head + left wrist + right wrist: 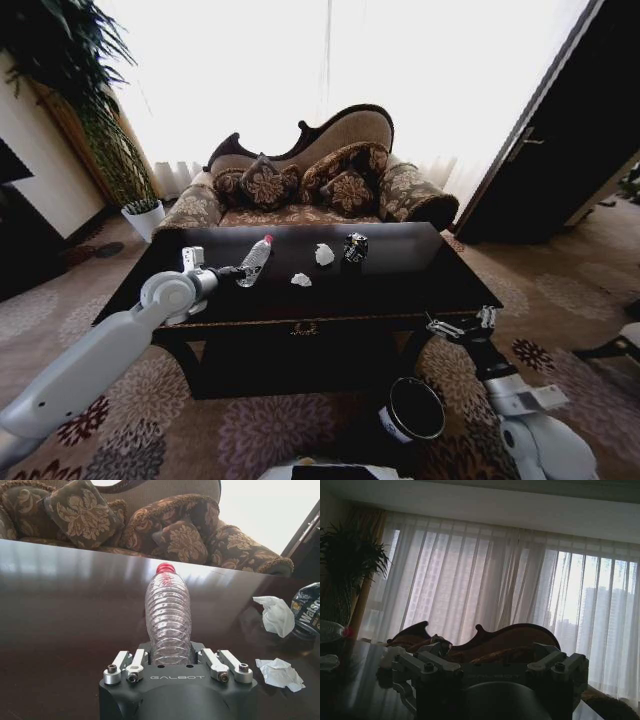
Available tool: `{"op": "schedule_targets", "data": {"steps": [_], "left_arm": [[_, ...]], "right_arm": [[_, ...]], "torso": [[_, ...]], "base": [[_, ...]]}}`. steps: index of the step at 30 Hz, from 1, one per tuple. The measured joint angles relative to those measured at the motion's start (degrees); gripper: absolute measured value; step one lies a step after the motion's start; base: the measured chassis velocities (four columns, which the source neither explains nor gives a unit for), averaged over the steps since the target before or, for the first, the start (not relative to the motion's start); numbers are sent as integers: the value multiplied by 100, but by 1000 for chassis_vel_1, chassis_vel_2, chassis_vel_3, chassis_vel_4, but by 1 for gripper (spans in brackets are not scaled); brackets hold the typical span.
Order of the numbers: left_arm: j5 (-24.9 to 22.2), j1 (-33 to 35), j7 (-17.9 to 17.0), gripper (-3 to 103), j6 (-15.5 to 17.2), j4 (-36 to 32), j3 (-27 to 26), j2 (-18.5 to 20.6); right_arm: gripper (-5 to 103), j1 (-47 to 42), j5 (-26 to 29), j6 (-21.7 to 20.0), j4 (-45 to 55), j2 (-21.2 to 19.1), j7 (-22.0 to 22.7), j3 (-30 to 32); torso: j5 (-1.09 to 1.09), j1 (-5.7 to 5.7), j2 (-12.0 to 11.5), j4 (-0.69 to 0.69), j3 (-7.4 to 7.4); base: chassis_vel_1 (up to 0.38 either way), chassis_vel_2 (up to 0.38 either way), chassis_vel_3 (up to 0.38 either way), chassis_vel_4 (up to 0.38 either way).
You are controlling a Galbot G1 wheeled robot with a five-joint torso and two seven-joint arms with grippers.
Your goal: Move to the front of the table and place the trash on the table into the trash bin.
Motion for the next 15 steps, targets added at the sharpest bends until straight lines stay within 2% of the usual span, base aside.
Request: {"op": "schedule_targets", "data": {"steps": [2, 3, 4, 7, 8, 9, 10, 11, 13, 14, 15], "left_arm": [[52, 103, 9, 36, -25, -65, -120, 6], [294, 330, 60, 34, -98, -216, -411, 13], [294, 330, 60, 34, -98, -216, -411, 13], [1036, 775, 347, 34, -459, -594, -1052, 1], [1036, 775, 347, 34, -459, -594, -1052, 1], [1251, 869, 438, 34, -657, -738, -1215, -23], [1251, 869, 438, 34, -657, -738, -1215, -23], [1636, 965, 640, 34, -978, -925, -1357, -49], [2586, 1285, 1275, 34, -1540, -1244, -1644, -48], [2586, 1285, 1275, 34, -1540, -1244, -1644, -48], [2809, 1403, 1479, 34, -1685, -1348, -1735, -42]], "right_arm": [[100, -3, 18, 0, 8, -9, 3, 1], [100, -10, 67, 0, 22, -31, 13, 2], [100, -10, 67, 0, 22, -31, 13, 2], [100, -51, 328, 0, 73, -55, -26, -5], [100, -51, 328, 0, 73, -55, -26, -5], [100, -103, 493, 0, 113, -54, -89, -8], [100, -103, 493, 0, 113, -54, -89, -8], [100, -188, 793, -10, 198, -39, -182, -34], [100, -238, 1444, -133, 362, -72, -307, -230], [100, -238, 1444, -133, 362, -72, -307, -230], [100, -246, 1685, -190, 417, -96, -338, -317]], "torso": [[0, 0, 0, 0, 0], [-1, 0, 0, 1, 0], [-1, 0, 0, 1, 0], [0, 0, 0, 3, 0], [0, 0, 0, 3, 0], [0, 0, 0, 3, 0], [0, 0, 0, 3, 0], [0, 0, 0, 0, 0], [0, 0, 0, -2, 0], [0, 0, 0, -2, 0], [0, 0, 0, 0, 0]], "base": [[0, 0, 0, 0], [0, 0, 0, 0], [0, 0, 0, 0], [0, 0, 0, 0], [0, 0, 0, 0], [0, 0, 0, 0], [0, 0, 0, 0], [0, 0, 0, 0], [0, 0, 0, 0], [0, 0, 0, 0], [0, 0, 0, 0]]}}
